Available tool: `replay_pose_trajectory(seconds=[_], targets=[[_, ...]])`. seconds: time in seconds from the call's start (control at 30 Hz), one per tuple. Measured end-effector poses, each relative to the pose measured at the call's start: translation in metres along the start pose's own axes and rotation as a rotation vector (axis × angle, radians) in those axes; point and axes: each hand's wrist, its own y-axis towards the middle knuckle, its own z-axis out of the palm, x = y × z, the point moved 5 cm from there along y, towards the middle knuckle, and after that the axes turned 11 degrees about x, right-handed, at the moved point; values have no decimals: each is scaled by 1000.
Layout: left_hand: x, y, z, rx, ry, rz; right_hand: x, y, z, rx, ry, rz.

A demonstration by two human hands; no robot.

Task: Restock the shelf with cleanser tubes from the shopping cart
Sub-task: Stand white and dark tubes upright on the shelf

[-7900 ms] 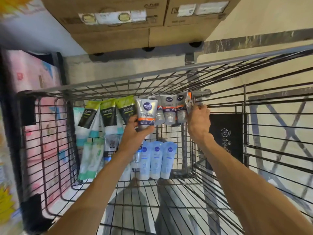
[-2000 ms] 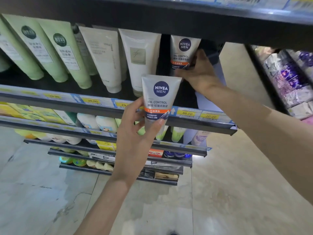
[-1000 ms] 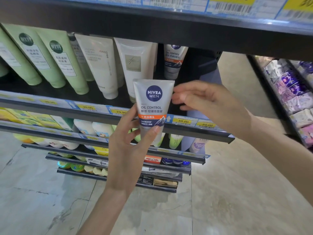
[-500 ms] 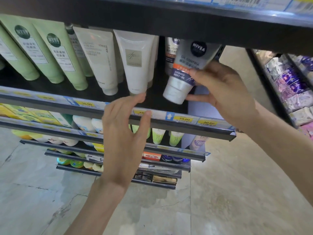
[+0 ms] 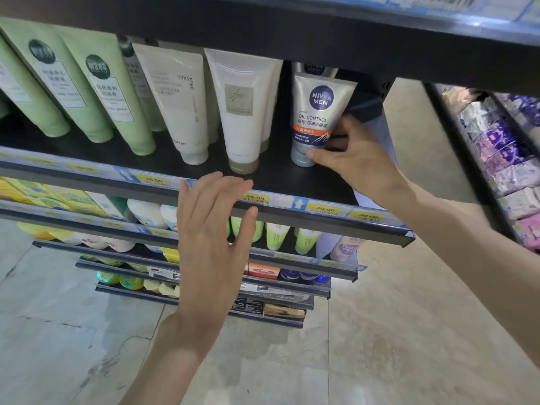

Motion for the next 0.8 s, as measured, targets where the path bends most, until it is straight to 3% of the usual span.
replay_pose_trajectory(seconds=[0.5,0.8], targets=[[2,-1,4,-27,48,25,1,23,7,-26,-49,71],[-6,-4,-7,156,181,-1,13,-30,-3,107,-82,140]])
